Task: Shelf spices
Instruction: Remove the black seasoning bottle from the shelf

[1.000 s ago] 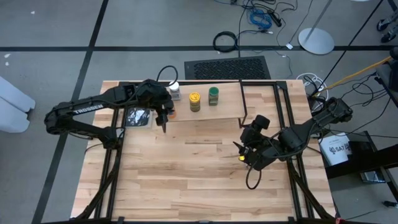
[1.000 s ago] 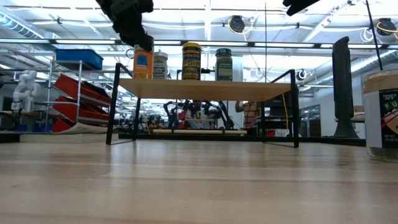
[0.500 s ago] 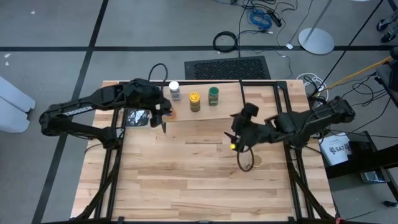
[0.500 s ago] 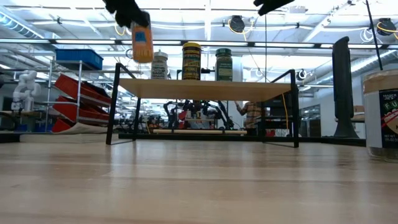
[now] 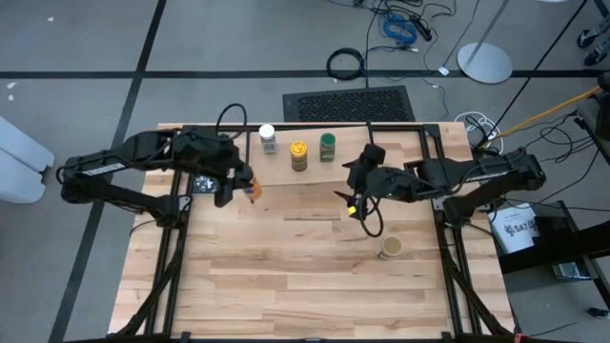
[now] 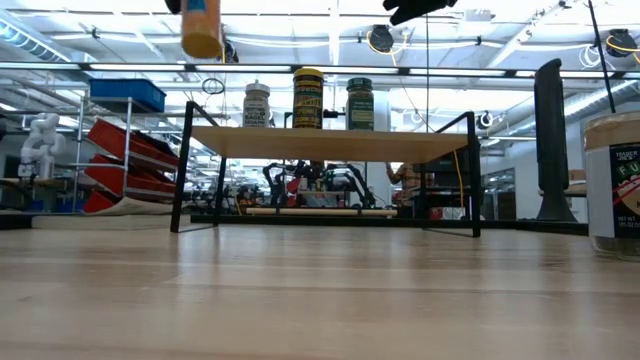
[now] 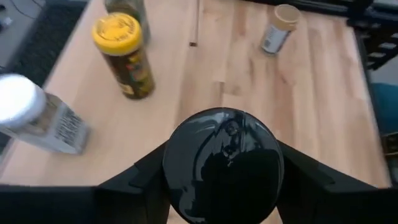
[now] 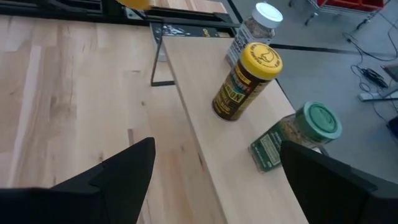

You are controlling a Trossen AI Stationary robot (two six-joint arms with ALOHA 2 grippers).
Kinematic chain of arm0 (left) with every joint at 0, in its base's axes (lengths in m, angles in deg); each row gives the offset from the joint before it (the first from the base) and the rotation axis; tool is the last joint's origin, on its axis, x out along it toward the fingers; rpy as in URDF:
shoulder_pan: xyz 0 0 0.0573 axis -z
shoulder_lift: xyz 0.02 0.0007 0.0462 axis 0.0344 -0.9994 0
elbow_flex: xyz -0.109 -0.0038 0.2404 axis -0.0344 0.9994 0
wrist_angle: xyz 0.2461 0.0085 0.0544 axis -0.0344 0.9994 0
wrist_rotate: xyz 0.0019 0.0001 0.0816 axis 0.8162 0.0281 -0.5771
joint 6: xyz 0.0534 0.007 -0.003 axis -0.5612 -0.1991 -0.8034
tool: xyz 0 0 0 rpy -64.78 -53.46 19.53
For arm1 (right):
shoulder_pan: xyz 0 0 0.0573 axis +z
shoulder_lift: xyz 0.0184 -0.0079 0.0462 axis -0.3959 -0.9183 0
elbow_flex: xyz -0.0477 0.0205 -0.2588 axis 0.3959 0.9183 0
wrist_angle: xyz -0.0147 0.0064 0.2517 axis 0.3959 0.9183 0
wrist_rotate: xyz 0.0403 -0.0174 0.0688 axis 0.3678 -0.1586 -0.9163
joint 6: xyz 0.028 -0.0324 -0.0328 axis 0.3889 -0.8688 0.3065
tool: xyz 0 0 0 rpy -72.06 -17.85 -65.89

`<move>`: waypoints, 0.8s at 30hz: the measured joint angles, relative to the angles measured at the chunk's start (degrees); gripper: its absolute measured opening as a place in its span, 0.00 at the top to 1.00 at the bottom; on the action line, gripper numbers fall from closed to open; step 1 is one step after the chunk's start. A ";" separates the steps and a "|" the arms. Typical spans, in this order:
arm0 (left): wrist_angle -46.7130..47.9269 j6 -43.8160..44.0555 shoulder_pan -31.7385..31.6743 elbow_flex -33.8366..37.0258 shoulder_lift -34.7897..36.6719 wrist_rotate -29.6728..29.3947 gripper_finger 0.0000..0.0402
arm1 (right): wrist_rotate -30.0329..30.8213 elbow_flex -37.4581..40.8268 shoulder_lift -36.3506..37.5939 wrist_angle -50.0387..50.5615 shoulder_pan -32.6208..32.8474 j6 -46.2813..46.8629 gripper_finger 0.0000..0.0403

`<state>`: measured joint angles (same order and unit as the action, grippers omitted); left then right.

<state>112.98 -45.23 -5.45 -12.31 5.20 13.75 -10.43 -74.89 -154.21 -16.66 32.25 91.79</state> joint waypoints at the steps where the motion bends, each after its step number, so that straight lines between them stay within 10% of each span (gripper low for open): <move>1: 0.73 1.99 0.89 -0.12 0.06 0.00 0.46 | -0.01 0.00 0.00 0.00 -0.07 -0.09 0.17; 12: 11.57 28.57 17.13 -0.10 0.17 -2.05 0.46 | -0.01 0.00 0.00 1.37 -0.11 -0.41 0.17; 24: 11.67 52.62 41.85 3.70 -1.18 -25.54 0.46 | -2.90 0.00 0.01 2.50 -0.11 0.51 0.17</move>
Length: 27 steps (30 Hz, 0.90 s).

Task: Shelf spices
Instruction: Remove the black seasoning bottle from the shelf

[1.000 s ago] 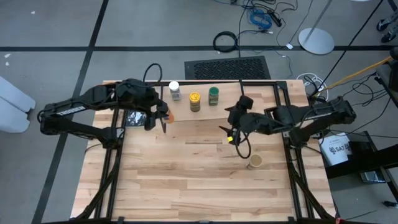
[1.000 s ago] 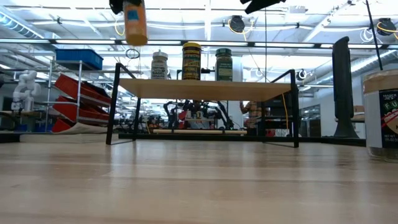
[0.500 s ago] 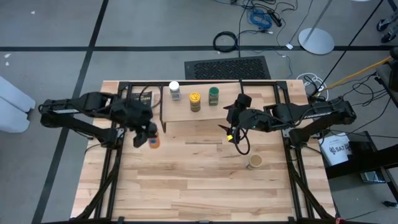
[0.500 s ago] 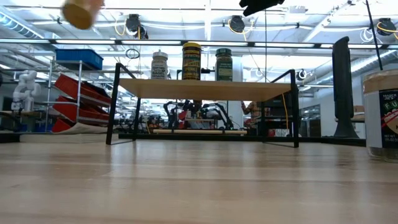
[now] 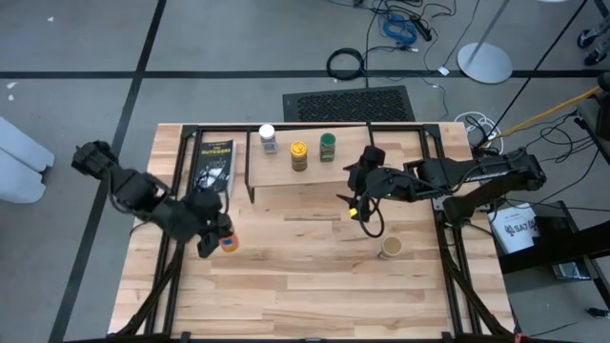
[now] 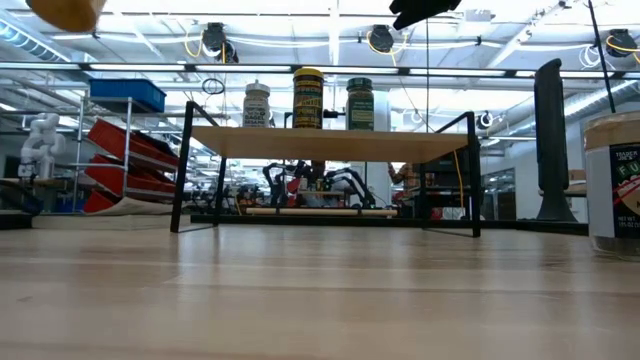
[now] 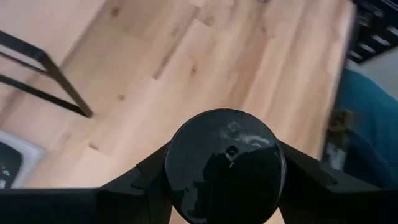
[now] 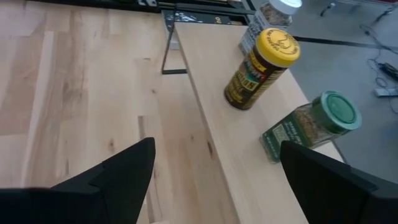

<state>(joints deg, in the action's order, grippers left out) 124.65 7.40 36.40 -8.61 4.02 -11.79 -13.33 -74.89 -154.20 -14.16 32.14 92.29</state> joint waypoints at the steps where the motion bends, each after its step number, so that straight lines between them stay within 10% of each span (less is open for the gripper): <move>1: -0.03 1.73 1.45 0.90 -0.39 -2.41 0.46 | -0.06 0.00 -0.01 -0.01 0.00 0.27 0.17; 27: -1.04 25.85 11.89 15.26 -21.98 -17.58 0.46 | -0.03 -0.02 0.01 -1.08 0.02 1.12 0.17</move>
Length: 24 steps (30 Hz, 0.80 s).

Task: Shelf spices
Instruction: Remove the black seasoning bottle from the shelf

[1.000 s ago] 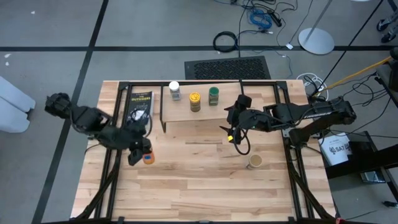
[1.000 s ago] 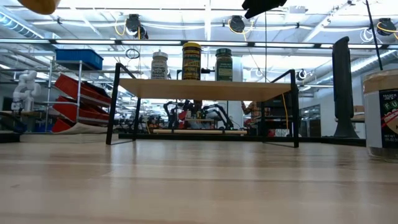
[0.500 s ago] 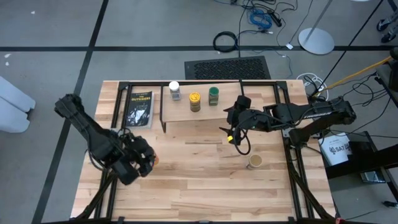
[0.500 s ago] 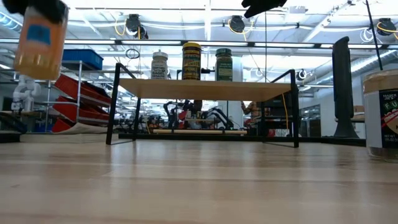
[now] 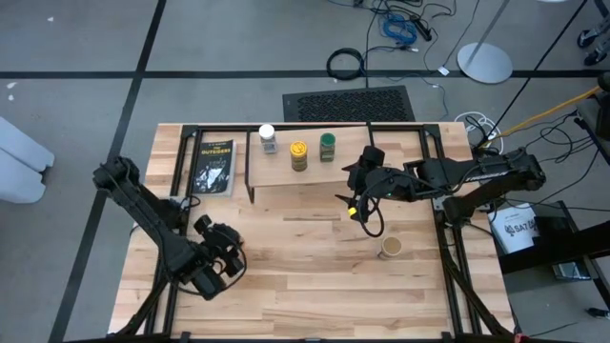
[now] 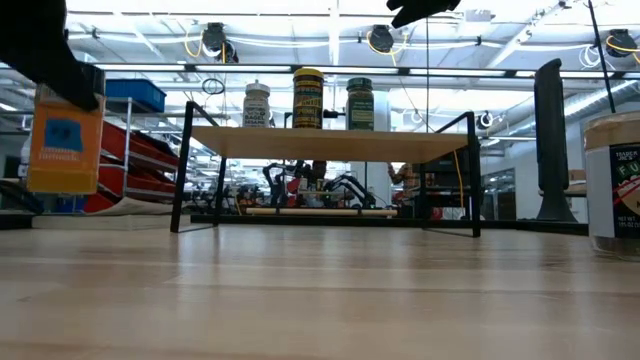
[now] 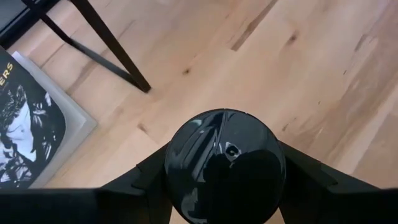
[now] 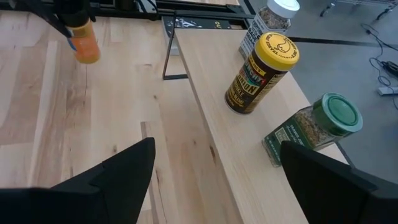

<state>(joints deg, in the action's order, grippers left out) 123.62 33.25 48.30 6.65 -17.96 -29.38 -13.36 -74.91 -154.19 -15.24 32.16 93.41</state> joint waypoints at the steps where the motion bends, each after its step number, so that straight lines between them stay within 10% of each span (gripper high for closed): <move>1: -0.14 0.00 0.00 0.00 -0.43 0.02 0.46 | 0.00 0.00 0.00 -0.02 0.00 -0.13 0.17; 24: -6.87 -0.61 -0.04 0.00 -3.49 -1.01 0.43 | -0.05 0.00 0.00 -0.02 1.44 0.26 0.17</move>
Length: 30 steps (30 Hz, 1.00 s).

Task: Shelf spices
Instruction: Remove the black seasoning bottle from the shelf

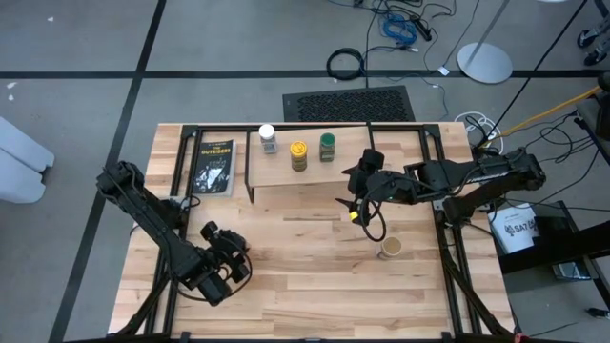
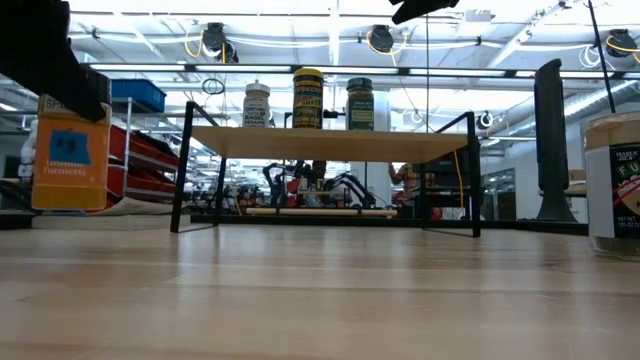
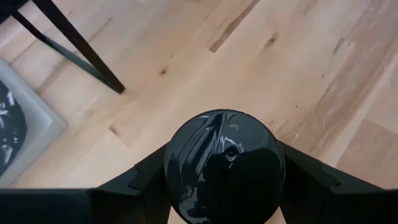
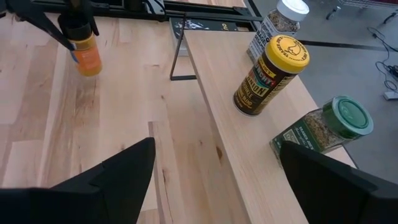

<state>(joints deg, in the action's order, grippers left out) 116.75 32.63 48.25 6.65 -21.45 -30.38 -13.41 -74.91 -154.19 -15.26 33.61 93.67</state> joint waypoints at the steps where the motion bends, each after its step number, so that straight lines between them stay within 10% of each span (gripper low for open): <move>1: -0.92 -0.40 -0.01 0.00 0.01 0.00 0.43 | 0.00 0.00 -0.01 0.00 0.00 0.02 0.17; 30: -16.67 -8.19 -0.02 8.39 1.64 2.09 0.38 | 0.00 0.00 -0.01 -0.12 -0.04 0.50 0.17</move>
<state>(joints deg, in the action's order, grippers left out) 100.07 24.44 48.23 15.04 -19.81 -28.29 -13.41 -74.91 -154.20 -15.38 33.56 94.18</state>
